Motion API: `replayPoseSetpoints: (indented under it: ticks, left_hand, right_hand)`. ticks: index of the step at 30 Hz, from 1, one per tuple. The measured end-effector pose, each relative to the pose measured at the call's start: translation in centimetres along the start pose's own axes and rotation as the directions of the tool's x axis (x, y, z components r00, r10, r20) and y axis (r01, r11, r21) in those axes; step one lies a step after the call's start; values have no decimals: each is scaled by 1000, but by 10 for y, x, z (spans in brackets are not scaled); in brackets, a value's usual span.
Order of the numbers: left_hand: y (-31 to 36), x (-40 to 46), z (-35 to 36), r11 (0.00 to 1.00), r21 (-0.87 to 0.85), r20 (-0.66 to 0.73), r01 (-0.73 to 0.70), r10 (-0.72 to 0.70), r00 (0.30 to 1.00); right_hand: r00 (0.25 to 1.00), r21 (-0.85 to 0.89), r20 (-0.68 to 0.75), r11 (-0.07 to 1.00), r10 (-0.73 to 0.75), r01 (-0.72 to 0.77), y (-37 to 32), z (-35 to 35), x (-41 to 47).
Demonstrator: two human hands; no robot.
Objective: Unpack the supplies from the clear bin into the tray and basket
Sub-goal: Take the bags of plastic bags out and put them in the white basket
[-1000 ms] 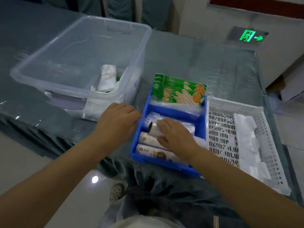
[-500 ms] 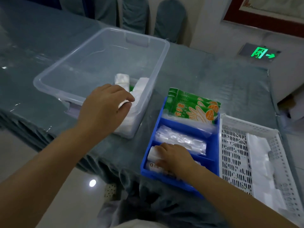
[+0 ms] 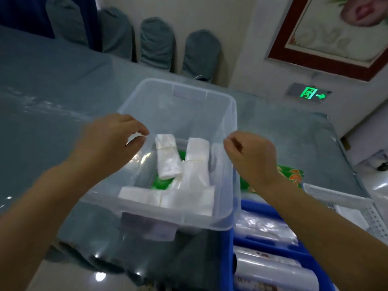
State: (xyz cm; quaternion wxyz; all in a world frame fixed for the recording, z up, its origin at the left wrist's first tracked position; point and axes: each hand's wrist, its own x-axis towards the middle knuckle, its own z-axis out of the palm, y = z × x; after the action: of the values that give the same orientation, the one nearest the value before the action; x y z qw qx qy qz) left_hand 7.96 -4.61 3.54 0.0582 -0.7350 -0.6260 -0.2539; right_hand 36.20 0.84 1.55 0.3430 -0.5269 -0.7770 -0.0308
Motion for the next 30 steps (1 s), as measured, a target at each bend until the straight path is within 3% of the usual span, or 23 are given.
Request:
replayPoseSetpoints:
  ticks: [3,6,9,13,15,17,19,27,30]
  left_hand:
    - [-34,13,1,999,22,109,-50,47,993]
    - [-57,23,8,994,46,176,-98,89,980]
    - [-77,31,17,988,70,217,-140,122,968]
    - [-92,32,33,983,67,235,-171,151,960]
    - [-97,31,39,986,42,213,-159,146,966]
    - [-100,31,41,990,21,201,-142,135,970]
    - [-103,31,43,989,16,194,-145,139,971]
    - [-103,32,49,982,63,182,-177,162,970]
    - [-102,32,48,982,66,174,-175,161,972]
  right_hand:
    - [945,-100,317,994,74,-44,-37,42,43]
    - [739,-213,653,977,163,-27,-52,101,68]
    - [570,-249,799,968,192,24,-54,151,77]
    - [418,-296,884,944,212,148,-53,188,75]
    - [246,-242,949,954,195,176,-58,200,67]
    - [0,-174,984,976,176,133,-70,203,54]
    - [-138,-132,979,982,150,134,-76,201,39]
    - [-175,-162,971,987,163,17,-76,190,25]
    - [-95,-133,987,991,131,-15,-75,183,33]
